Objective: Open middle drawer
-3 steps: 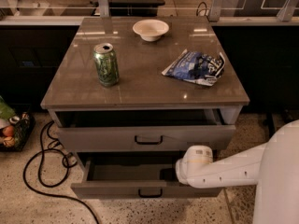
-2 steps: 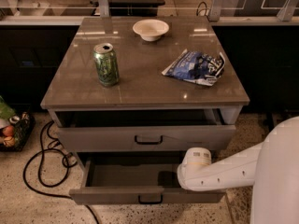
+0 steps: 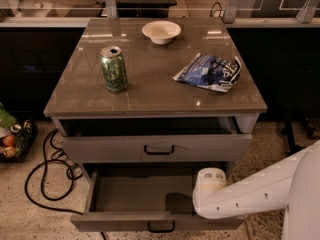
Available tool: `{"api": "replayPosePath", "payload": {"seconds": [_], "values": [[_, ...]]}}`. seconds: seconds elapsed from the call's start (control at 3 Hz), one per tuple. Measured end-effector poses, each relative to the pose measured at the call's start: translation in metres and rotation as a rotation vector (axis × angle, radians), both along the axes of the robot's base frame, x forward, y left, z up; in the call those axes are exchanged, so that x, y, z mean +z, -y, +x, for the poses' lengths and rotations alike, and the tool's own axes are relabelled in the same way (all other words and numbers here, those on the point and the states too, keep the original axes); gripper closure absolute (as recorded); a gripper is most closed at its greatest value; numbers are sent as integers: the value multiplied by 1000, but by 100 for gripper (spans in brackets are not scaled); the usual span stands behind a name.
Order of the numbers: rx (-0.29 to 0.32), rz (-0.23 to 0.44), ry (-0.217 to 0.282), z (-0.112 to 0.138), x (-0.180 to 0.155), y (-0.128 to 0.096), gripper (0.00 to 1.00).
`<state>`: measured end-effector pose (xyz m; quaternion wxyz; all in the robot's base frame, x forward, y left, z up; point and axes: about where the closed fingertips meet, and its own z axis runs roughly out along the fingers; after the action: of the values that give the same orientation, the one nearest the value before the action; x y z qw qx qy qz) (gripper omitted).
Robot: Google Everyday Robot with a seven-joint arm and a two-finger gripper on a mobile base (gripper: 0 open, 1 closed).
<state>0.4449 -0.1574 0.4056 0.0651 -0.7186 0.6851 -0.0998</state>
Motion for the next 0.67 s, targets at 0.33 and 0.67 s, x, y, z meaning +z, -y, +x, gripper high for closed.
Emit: {"api": "replayPosePath", "payload": {"seconds": [0.33, 0.67], "values": [[-26, -30, -40, -31, 0, 6, 100], [-42, -40, -88, -58, -5, 8, 100]]}}
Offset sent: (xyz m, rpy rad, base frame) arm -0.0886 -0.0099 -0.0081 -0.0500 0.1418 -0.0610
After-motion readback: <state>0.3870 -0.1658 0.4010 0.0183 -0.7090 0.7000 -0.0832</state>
